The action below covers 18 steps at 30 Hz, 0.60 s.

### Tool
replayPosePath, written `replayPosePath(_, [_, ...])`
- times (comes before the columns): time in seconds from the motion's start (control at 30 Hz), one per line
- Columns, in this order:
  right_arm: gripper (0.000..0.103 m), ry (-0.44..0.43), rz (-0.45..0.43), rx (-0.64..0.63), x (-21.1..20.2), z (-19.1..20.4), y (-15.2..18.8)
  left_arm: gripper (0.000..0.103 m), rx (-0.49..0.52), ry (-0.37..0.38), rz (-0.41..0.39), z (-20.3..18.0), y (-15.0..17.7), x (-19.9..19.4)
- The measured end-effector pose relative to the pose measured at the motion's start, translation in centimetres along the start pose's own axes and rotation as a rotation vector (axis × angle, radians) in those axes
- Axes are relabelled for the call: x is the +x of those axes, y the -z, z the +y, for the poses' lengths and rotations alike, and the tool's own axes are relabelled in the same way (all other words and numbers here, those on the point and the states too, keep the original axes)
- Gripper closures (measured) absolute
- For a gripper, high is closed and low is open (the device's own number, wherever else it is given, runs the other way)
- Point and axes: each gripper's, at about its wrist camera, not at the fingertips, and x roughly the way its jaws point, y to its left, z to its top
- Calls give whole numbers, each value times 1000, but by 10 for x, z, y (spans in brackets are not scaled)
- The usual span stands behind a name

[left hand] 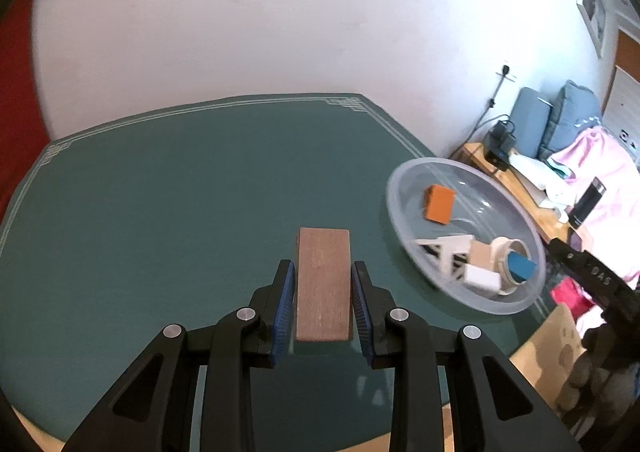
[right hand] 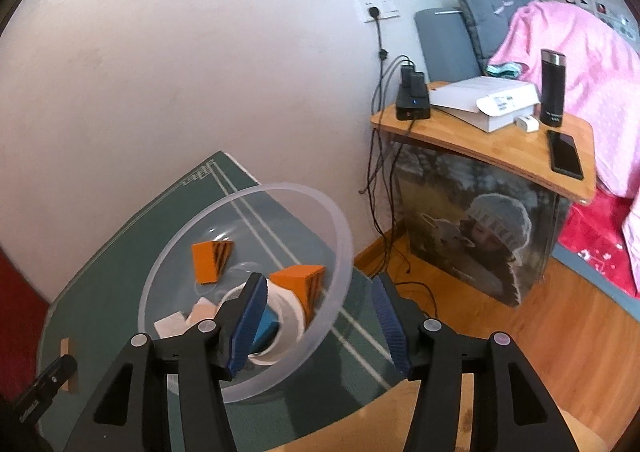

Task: Organize rigid objects
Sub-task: 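Lower the blue block into the white bowl and open the right gripper, then carry the tan plank into the basin and open the left gripper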

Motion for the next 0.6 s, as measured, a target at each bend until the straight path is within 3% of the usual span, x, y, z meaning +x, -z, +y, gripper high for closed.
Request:
replayPosePath(0.4, [44,7,-34,-28,-3,3,5,74,86,64,4,-54,-20,10])
replayPosePath(0.5, [31,9,-46,-28,-4,2,7,74,106,70,6,-65,-23,14])
replayPosePath(0.6, [30,13,-63,-24,-5,1,8,74,123,74,14,-74,-25,21])
